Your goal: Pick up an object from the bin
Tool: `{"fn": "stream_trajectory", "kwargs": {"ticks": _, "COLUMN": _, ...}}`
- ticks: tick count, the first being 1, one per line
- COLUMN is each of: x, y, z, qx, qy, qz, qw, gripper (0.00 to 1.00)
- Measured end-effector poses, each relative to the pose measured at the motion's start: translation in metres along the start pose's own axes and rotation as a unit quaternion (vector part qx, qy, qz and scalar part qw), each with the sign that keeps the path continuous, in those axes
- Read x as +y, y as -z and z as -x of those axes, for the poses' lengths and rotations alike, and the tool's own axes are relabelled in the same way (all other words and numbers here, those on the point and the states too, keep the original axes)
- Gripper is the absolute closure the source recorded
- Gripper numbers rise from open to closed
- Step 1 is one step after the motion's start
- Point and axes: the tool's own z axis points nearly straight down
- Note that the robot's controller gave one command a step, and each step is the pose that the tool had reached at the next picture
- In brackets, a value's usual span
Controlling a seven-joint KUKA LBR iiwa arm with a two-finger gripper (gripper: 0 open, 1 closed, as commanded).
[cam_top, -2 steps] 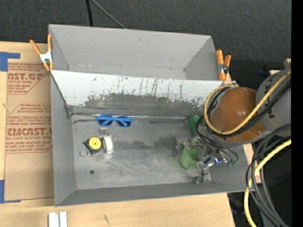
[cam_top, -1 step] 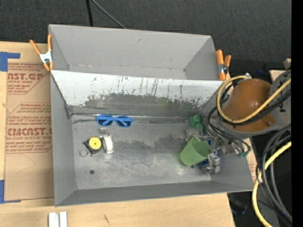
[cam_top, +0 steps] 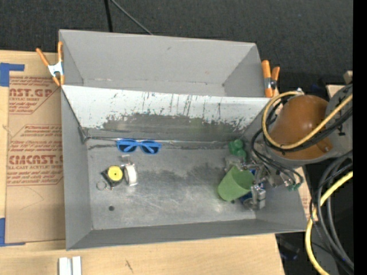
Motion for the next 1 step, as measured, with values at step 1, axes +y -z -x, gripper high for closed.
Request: {"fn": "stream_trajectory", "kwargs": {"ticks": 1, "x": 0.0313, "y": 0.1342, "z": -0.022, "qx": 0.0067, "qy": 0.01, "qz": -0.003, "qw": 0.9999, "gripper": 1.0}}
